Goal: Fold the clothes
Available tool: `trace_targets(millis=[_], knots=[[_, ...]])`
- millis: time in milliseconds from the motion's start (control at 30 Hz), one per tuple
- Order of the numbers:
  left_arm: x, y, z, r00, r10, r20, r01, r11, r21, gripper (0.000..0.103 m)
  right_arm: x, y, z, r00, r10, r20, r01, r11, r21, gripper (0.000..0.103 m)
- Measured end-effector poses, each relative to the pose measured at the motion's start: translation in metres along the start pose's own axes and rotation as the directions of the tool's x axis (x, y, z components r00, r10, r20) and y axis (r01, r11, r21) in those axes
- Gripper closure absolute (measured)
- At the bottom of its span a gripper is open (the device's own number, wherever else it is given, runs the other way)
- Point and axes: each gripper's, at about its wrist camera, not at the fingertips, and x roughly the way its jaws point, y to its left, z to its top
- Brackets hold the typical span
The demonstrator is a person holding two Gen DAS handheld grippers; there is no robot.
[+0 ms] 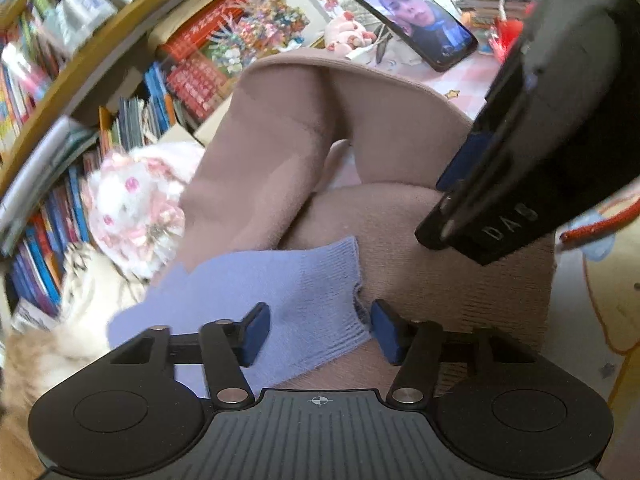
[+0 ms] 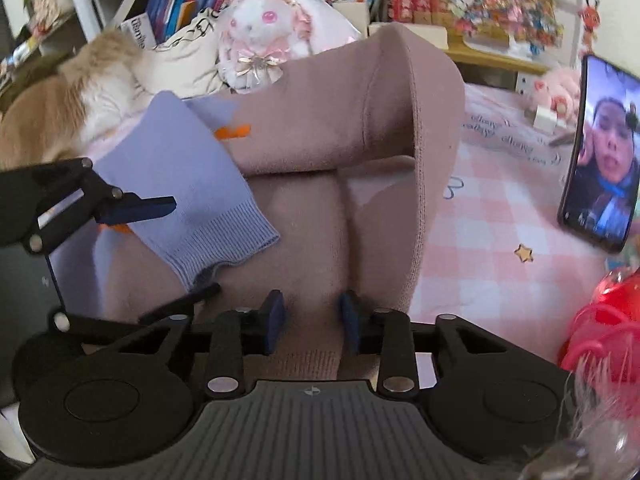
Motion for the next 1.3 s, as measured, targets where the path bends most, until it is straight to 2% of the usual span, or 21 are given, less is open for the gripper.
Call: trace_targets(millis=[33,100,167,333,400,467,533,667,767,800,833,900,933,967,1000,1067,1133,1167,1200,1267,1300], knots=[[0.001,0.002,-0.001,1.0,-0.002,-0.006,0.002,1.0,-0.012,0.059,0.0,0.001,0.0,1.0,-0.005,0.002,0.005,1.0,-0.014,0.075],[0.002,0.007,-0.002,1.0,-0.006,-0.017,0.006,0.999,-0.037,0.09,0.001,0.002,-0.001,1.0,-0.016,0.007,0.016,0.999,-0.041,0.075],[0.003,0.011,-0.003,1.0,-0.011,-0.029,0.009,0.998,-0.061,0.098,0.001,0.004,-0.001,1.0,-0.026,0.012,0.027,0.997,-0.069,0.076],[-0.001,0.035,-0.006,1.0,-0.017,-0.02,0.013,0.984,-0.179,0.099,0.003,0.006,-0.001,0.999,-0.032,0.017,0.033,0.996,-0.088,0.075],[-0.015,0.061,-0.008,1.0,0.003,0.025,0.004,0.952,-0.306,0.099,0.003,0.006,-0.001,0.999,-0.032,0.019,0.034,0.995,-0.089,0.075],[-0.031,0.1,-0.014,0.997,0.057,0.06,-0.023,0.889,-0.457,0.099,0.003,0.007,-0.001,0.999,-0.034,0.018,0.036,0.995,-0.091,0.075],[-0.054,0.151,-0.035,0.985,0.152,0.077,-0.069,0.772,-0.632,0.099,0.003,0.008,-0.001,0.999,-0.038,0.016,0.04,0.995,-0.093,0.076],[-0.096,0.246,-0.103,0.942,0.335,0.018,-0.15,0.468,-0.871,0.1,0.003,0.011,0.0,0.999,-0.048,0.012,0.049,0.994,-0.094,0.076],[-0.111,0.294,-0.16,0.906,0.401,-0.137,-0.26,0.27,-0.927,0.098,0.004,0.013,0.001,0.998,-0.055,0.01,0.055,0.994,-0.093,0.076],[-0.116,0.309,-0.18,0.89,0.415,-0.191,-0.294,0.201,-0.934,0.093,0.004,0.014,0.001,0.998,-0.056,0.01,0.057,0.994,-0.093,0.076],[-0.117,0.316,-0.195,0.853,0.428,-0.297,-0.381,0.125,-0.916,0.092,0.004,0.014,0.001,0.998,-0.057,0.01,0.058,0.994,-0.093,0.076],[-0.118,0.324,-0.226,0.757,0.407,-0.511,-0.548,-0.03,-0.836,0.077,0.004,0.015,0.001,0.998,-0.06,0.011,0.061,0.994,-0.092,0.076],[-0.119,0.321,-0.235,0.738,0.387,-0.553,-0.578,-0.059,-0.814,0.076,0.005,0.015,0.001,0.998,-0.06,0.011,0.061,0.994,-0.093,0.076],[-0.119,0.314,-0.241,0.748,0.377,-0.546,-0.571,-0.054,-0.819,0.074,0.005,0.016,0.001,0.998,-0.06,0.011,0.061,0.994,-0.093,0.076],[-0.116,0.303,-0.243,0.782,0.364,-0.507,-0.539,-0.013,-0.842,0.07,0.005,0.017,0.001,0.998,-0.061,0.011,0.062,0.994,-0.093,0.076],[-0.104,0.277,-0.239,0.852,0.297,-0.432,-0.477,0.099,-0.873,0.05,0.006,0.018,0.002,0.998,-0.066,0.01,0.067,0.993,-0.094,0.076],[-0.08,0.244,-0.229,0.925,0.167,-0.342,-0.374,0.237,-0.897,0.049,0.007,0.019,0.003,0.998,-0.069,0.008,0.07,0.993,-0.095,0.076],[-0.069,0.227,-0.223,0.947,0.107,-0.303,-0.321,0.297,-0.899,0.049,0.007,0.019,0.003,0.997,-0.071,0.007,0.071,0.993,-0.095,0.076],[-0.059,0.21,-0.216,0.963,0.045,-0.266,-0.264,0.354,-0.897,0.049,0.008,0.019,0.004,0.997,-0.071,0.006,0.071,0.993,-0.096,0.076],[-0.045,0.184,-0.2,0.971,-0.006,-0.238,-0.215,0.404,-0.889,0.049,0.009,0.019,0.005,0.997,-0.072,0.003,0.072,0.992,-0.102,0.076],[-0.039,0.177,-0.195,0.974,-0.025,-0.227,-0.197,0.413,-0.889,0.049,0.009,0.02,0.005,0.997,-0.073,0.002,0.073,0.992,-0.105,0.076]])
